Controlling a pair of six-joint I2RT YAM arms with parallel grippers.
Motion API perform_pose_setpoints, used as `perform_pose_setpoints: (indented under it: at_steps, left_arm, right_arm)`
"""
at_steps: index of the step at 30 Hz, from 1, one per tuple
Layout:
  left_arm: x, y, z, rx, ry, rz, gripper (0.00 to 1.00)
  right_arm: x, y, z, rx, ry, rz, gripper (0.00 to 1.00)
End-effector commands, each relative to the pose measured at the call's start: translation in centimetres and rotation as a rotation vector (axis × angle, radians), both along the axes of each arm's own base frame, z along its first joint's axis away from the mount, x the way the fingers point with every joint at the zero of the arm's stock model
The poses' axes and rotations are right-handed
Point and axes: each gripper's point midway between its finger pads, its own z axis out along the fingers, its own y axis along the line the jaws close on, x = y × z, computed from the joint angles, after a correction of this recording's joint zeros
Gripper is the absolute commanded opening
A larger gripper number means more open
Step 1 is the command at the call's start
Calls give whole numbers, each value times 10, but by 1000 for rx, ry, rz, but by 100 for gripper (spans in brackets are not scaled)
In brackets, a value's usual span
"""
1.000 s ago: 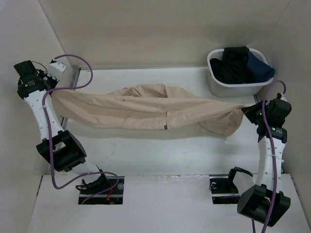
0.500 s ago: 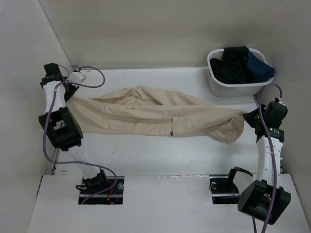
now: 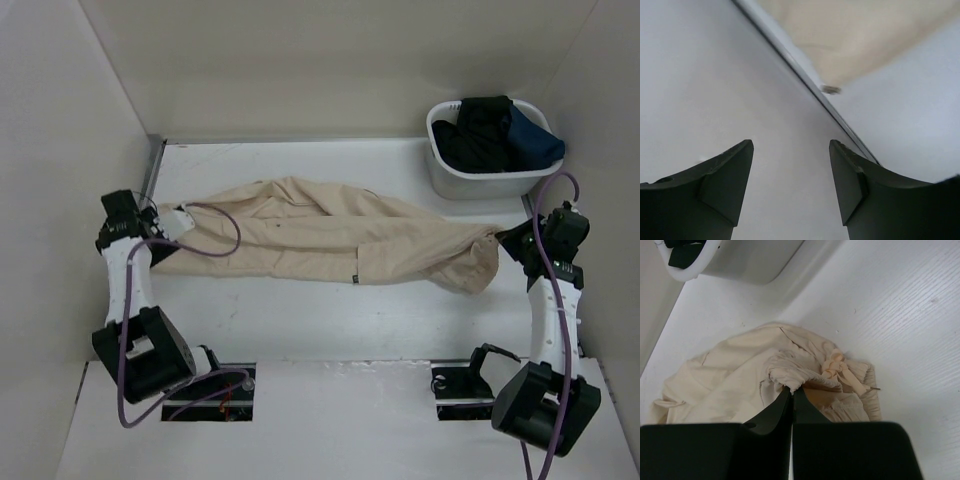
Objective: Fold and stack the trousers
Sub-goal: Flatten the trousers out
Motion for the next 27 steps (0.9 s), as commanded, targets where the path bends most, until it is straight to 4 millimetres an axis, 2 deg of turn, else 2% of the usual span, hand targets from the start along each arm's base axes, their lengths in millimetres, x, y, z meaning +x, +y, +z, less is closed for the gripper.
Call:
perform_pose_setpoints:
  at_steps: [1, 3, 6, 7, 9, 12, 13, 14, 15, 16, 17, 19, 21, 24, 27]
  left_arm:
    - [-54, -11, -74, 39, 271, -161, 61]
    - [-56, -11, -89, 43, 269, -164, 62]
    - [-34, 3, -98, 71, 208, -120, 62]
    - [-25, 10, -98, 79, 187, -95, 63]
    - [-13, 24, -103, 91, 174, -48, 63]
    - [-11, 38, -122, 105, 219, -18, 59]
    - [-14, 40, -131, 98, 244, -13, 54]
    - [-16, 40, -137, 87, 266, -8, 43]
    - [-18, 40, -142, 75, 282, -3, 27]
    - [-20, 40, -145, 71, 287, 2, 15]
    - [-22, 40, -146, 64, 290, 4, 9]
    - [-22, 43, -142, 66, 267, 12, 3]
    - [-22, 48, -136, 62, 233, 24, 1]
    - [-19, 53, -125, 48, 180, 42, 0]
    - [-20, 51, -114, 45, 135, 51, 0]
  right_arm:
    - [12, -3, 15, -17, -71, 7, 1]
    - [14, 0, 15, -12, -68, 18, 1]
    - [16, 2, 18, -9, -68, 28, 3]
    - [15, 2, 18, -9, -65, 27, 7]
    - [11, -1, 14, -3, -45, 6, 19]
    - [-4, -7, -1, 30, 14, -55, 48]
    - [-9, -8, -6, 41, 29, -73, 57]
    - [-14, -7, -10, 56, 41, -89, 64]
    - [-20, -5, -14, 74, 54, -108, 69]
    - [-24, -2, -19, 92, 65, -124, 73]
    - [-27, 1, -22, 112, 66, -143, 77]
    - [-32, 8, -26, 163, 54, -184, 81]
    - [-36, 6, -32, 226, 29, -262, 84]
    - [-33, -12, -38, 310, 0, -376, 83]
    - [-24, -8, -22, 380, -16, -373, 80]
